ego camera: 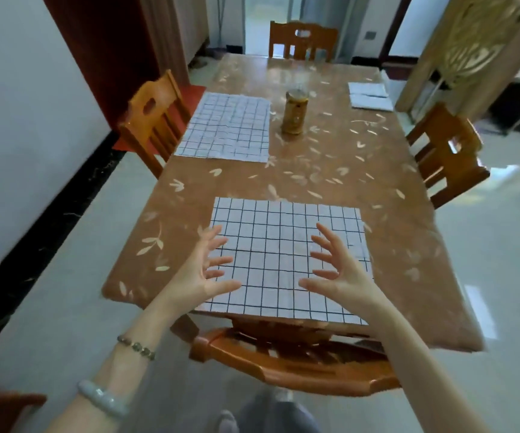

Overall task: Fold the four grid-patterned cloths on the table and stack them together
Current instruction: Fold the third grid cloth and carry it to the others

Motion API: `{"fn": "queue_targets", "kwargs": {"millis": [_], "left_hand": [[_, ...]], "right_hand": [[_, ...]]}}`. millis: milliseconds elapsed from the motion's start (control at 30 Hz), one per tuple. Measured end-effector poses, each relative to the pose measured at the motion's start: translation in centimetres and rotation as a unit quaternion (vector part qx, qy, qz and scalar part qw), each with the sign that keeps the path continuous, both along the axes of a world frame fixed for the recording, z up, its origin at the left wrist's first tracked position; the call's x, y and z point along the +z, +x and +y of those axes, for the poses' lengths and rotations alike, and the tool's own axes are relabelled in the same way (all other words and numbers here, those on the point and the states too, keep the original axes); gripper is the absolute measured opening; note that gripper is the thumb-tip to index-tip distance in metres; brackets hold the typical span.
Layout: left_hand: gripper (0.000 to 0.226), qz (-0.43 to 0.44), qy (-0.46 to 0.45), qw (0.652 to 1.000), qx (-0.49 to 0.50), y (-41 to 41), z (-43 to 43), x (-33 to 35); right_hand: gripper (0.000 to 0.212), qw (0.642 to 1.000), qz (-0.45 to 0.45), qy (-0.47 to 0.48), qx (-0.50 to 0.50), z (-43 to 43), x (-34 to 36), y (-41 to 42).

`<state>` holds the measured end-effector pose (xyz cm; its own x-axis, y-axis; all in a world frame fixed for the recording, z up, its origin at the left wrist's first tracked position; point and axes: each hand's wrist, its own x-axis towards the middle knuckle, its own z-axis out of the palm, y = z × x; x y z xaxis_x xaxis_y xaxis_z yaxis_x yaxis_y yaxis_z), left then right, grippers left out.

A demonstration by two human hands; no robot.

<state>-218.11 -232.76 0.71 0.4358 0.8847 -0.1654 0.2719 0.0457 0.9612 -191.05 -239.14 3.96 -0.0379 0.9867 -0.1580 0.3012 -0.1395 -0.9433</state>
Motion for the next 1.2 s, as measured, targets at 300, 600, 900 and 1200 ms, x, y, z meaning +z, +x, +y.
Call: {"fn": "queue_targets", "kwargs": {"millis": [300, 600, 900, 1200], "left_hand": [[0.103, 0.022, -0.055, 0.998, 0.005, 3.6, 6.2, -4.2], [0.074, 0.176, -0.067, 0.959, 0.214, 4.4, 15.4, -9.6], [0.087, 0.311, -0.059, 0.916, 0.246, 7.9, 23.8, -14.3], [0.072, 0.375, 0.001, 0.881, 0.287, 8.4, 27.6, -17.2]], "right_hand": [[0.094, 0.998, -0.016, -0.056, -0.039, 3.9, -3.4, 5.8], [0.077, 0.988, -0.049, -0.092, -0.111, 12.5, -11.1, 14.6], [0.046, 0.953, -0.209, -0.086, -0.201, 20.2, -16.1, 20.8], [0.048, 0.923, -0.352, -0.088, -0.127, 24.2, -20.4, 22.3]]}}
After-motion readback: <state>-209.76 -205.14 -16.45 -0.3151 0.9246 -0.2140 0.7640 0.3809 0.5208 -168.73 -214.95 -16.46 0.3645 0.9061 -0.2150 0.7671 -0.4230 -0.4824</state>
